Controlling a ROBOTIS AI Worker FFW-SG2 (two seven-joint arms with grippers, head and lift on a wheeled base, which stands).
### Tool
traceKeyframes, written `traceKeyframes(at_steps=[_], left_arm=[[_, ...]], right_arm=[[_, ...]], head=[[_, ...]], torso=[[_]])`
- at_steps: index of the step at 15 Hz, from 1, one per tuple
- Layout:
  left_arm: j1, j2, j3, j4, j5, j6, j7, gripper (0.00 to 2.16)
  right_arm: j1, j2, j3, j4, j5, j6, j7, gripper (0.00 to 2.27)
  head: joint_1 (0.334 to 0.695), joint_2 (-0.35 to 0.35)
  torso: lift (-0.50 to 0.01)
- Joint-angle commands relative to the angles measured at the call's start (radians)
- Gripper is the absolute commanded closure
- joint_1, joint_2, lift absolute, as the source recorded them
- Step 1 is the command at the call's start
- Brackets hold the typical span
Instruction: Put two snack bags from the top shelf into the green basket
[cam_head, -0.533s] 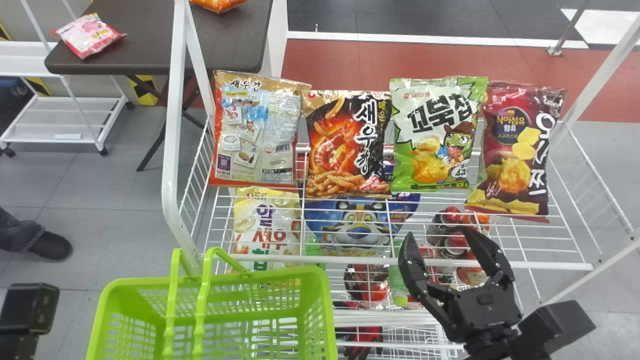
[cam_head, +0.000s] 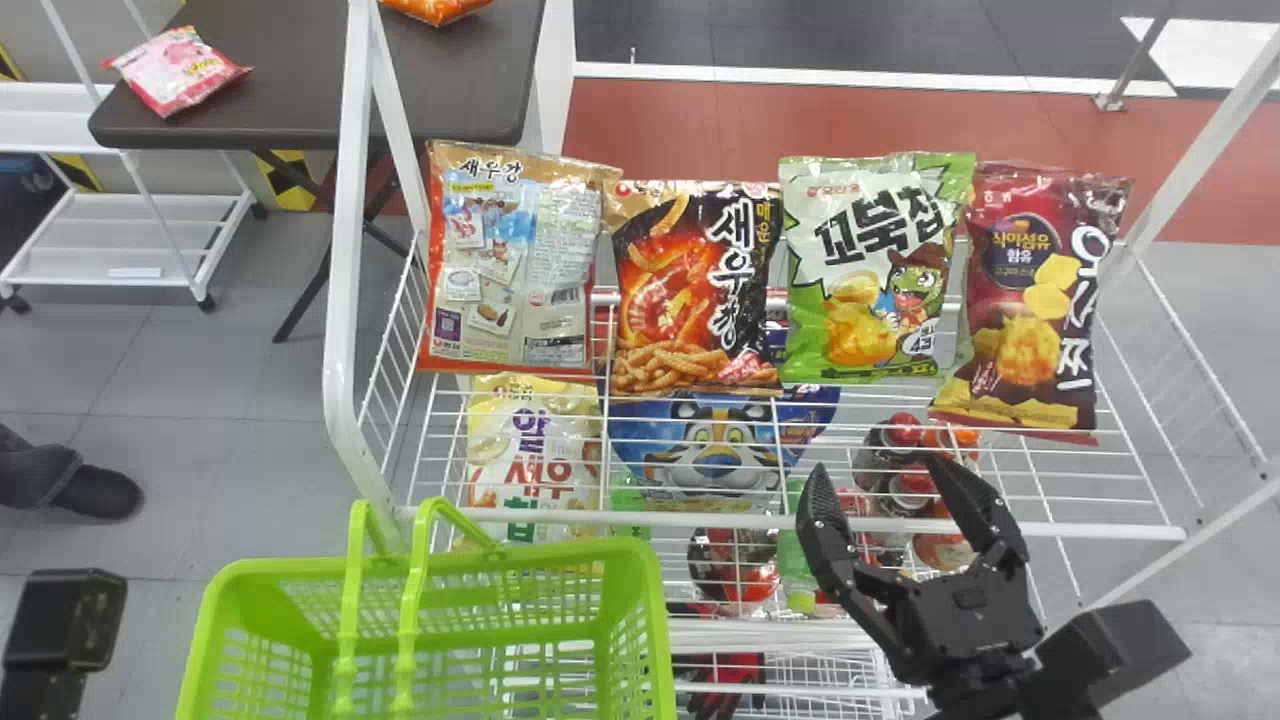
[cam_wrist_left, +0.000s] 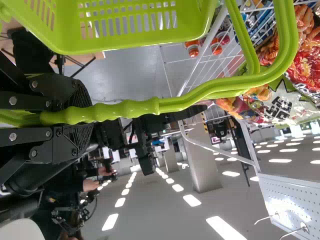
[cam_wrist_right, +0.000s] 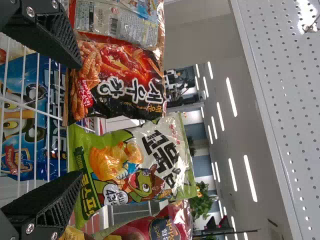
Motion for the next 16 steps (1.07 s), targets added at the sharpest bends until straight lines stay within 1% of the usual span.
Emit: traceKeyframes(at_steps=[1,4,6,7,10,12,13,14,16], left_arm=[[0.0,0.0,-0.006,0.001,-0.003,0.013,0.0,2.15],[0.0,0.001,-0.016,0.002,-0.01,0.013,0.003,2.15],[0.002,0.001,-0.02,0.001,-0.01,0.013,0.003,2.15],[0.002,0.004,-0.024,-0.001,-0.012,0.013,0.005,2.15],[0.002,0.015,-0.033,-0.003,-0.014,0.013,0.011,2.15],[0.002,0.015,-0.033,-0.003,-0.014,0.013,0.011,2.15],[0.002,0.017,-0.036,-0.004,-0.017,0.013,0.012,2.15],[0.002,0.018,-0.043,-0.006,-0.018,0.013,0.015,2.15],[0.002,0.02,-0.049,-0.004,-0.023,0.013,0.017,2.15]], right_arm=[[-0.004,0.0,0.004,-0.002,0.001,0.0,-0.001,0.03],[-0.052,0.0,0.053,-0.011,0.01,0.068,-0.001,0.03],[-0.119,0.003,0.111,-0.011,0.019,0.15,-0.004,0.03],[-0.155,0.006,0.143,-0.009,0.025,0.193,-0.01,0.04],[-0.256,0.028,0.237,0.0,0.053,0.304,-0.029,0.04],[-0.325,0.054,0.295,0.028,0.085,0.353,-0.041,0.04],[-0.365,0.069,0.324,0.052,0.093,0.374,-0.053,0.04],[-0.405,0.078,0.349,0.074,0.094,0.402,-0.062,0.04],[-0.471,0.082,0.394,0.121,0.102,0.433,-0.079,0.04]], head=[[0.695,-0.024],[0.695,-0.019],[0.695,0.008],[0.695,0.053],[0.695,0.143],[0.695,0.197],[0.695,0.246],[0.695,0.269],[0.695,0.317]], torso=[[-0.001],[-0.001],[-0.001],[-0.001],[-0.001],[-0.001],[-0.001],[-0.001],[-0.001]])
